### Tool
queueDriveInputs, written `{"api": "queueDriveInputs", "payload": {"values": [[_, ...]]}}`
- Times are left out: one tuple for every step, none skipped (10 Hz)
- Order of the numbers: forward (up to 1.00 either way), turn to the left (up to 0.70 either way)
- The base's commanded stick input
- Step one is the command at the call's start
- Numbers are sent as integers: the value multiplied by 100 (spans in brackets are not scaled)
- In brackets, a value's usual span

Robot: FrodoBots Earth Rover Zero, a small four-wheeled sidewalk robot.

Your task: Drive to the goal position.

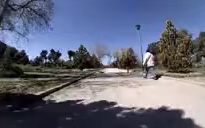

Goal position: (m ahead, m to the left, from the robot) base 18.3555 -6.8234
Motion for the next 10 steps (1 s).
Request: {"api": "queueDriveInputs", "payload": {"values": [[85,0],[85,0],[85,-1],[85,-12],[85,-22],[85,-32],[85,-31],[85,-5],[85,0],[85,0]]}}
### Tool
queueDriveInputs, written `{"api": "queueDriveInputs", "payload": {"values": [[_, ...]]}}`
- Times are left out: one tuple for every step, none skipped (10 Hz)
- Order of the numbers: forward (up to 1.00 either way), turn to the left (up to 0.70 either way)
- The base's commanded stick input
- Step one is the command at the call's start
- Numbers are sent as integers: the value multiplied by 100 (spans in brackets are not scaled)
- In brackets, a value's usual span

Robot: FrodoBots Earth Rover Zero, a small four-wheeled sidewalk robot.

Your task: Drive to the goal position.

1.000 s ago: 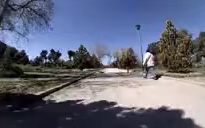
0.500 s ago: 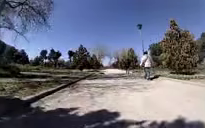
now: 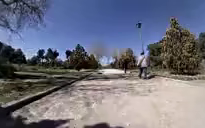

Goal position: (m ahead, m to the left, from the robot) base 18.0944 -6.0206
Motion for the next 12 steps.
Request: {"api": "queueDriveInputs", "payload": {"values": [[85,0],[85,0],[85,0],[85,0],[85,0],[85,0],[85,0],[85,0],[85,0],[85,0],[85,0],[85,0]]}}
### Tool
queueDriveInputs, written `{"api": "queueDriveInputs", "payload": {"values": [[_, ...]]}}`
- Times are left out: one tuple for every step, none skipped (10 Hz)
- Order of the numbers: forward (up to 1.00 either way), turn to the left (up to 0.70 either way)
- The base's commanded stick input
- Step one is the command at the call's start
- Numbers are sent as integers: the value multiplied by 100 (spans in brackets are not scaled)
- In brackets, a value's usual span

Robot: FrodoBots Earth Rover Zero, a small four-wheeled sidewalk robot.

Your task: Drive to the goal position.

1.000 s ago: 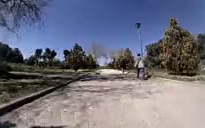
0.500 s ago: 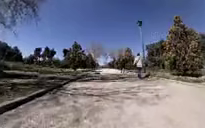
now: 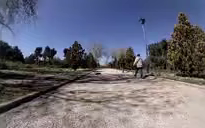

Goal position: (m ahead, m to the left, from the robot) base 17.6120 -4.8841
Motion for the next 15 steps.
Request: {"api": "queueDriveInputs", "payload": {"values": [[85,0],[85,0],[85,0],[85,0],[85,0],[85,0],[85,0],[85,0],[85,0],[85,0],[85,0],[85,0],[85,0],[85,0],[85,0]]}}
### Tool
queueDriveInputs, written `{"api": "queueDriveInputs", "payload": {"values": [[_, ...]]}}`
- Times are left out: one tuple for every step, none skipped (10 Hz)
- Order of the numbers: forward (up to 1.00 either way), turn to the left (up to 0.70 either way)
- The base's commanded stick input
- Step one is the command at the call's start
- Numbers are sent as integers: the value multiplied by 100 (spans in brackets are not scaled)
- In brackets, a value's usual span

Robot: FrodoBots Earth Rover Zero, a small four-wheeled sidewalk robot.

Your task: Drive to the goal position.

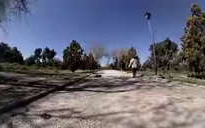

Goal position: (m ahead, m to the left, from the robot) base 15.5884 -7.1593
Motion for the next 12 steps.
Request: {"api": "queueDriveInputs", "payload": {"values": [[85,0],[85,0],[85,0],[85,0],[85,0],[85,0],[85,0],[85,0],[85,0],[85,0],[85,0],[85,0]]}}
